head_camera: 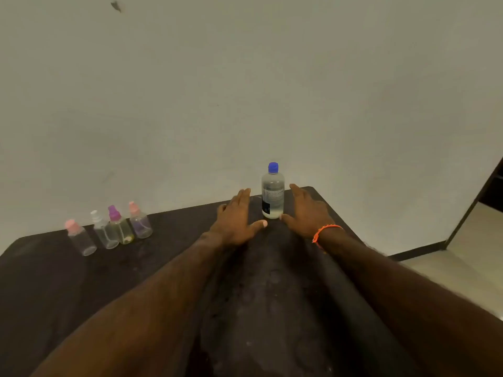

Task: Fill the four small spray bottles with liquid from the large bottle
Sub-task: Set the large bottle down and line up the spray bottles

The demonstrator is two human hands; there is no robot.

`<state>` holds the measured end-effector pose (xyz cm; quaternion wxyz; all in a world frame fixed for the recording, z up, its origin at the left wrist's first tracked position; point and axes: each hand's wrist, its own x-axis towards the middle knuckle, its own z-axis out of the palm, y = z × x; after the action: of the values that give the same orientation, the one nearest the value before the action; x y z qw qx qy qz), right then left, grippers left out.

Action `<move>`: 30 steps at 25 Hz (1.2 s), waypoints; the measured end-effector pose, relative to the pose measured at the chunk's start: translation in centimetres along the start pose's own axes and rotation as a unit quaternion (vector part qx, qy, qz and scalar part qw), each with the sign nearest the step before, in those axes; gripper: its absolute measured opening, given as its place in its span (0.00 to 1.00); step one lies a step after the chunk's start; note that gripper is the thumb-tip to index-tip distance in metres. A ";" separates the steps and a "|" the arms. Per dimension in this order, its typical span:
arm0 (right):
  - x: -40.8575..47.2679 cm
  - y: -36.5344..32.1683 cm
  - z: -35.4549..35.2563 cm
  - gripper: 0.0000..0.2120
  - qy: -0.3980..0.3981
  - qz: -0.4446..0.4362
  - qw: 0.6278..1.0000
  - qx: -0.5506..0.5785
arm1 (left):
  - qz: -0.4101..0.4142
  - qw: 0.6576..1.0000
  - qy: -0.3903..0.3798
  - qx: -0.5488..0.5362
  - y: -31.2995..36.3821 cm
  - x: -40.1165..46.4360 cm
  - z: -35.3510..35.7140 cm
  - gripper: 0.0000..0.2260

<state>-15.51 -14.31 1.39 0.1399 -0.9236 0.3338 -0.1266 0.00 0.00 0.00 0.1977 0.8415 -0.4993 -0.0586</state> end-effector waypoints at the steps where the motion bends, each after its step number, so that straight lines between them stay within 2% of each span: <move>1: 0.9 0.2 0.5 0.43 0.001 0.011 1.000 0.022 | 0.005 1.000 0.010 -0.022 0.3 0.9 0.2 0.45; 3: 2.3 0.3 1.0 0.41 -0.016 0.019 0.995 0.096 | 0.012 0.997 0.006 -0.069 1.0 2.5 0.3 0.43; 5: 3.5 0.2 1.7 0.37 -0.034 -0.008 0.983 0.183 | 0.025 0.993 -0.015 -0.114 1.8 3.8 0.6 0.45; 9: 3.5 0.0 2.8 0.30 0.004 -0.023 0.969 0.247 | 0.023 0.987 -0.053 -0.149 2.1 4.1 1.6 0.50; 16: -1.6 -0.7 0.0 0.25 0.012 -0.028 0.965 0.261 | 0.039 0.983 -0.041 -0.174 4.5 -0.8 0.1 0.49; 22: -10.2 -1.3 -3.4 0.25 0.011 -0.034 0.964 0.264 | 0.056 0.981 -0.029 -0.182 8.4 -9.6 -2.2 0.46; 25: -15.1 -1.2 -4.1 0.26 0.007 -0.031 0.964 0.262 | 0.065 0.975 -0.027 -0.211 9.4 -14.0 -1.9 0.45; 30: -21.8 -0.6 -3.2 0.31 -0.019 -0.024 0.970 0.240 | 0.080 0.962 -0.023 -0.261 11.0 -21.2 -0.6 0.36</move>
<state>-32.50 -0.18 1.52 0.3607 -0.8729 0.2688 -0.1891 -19.30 13.80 2.79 0.4027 0.7167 -0.5366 -0.1902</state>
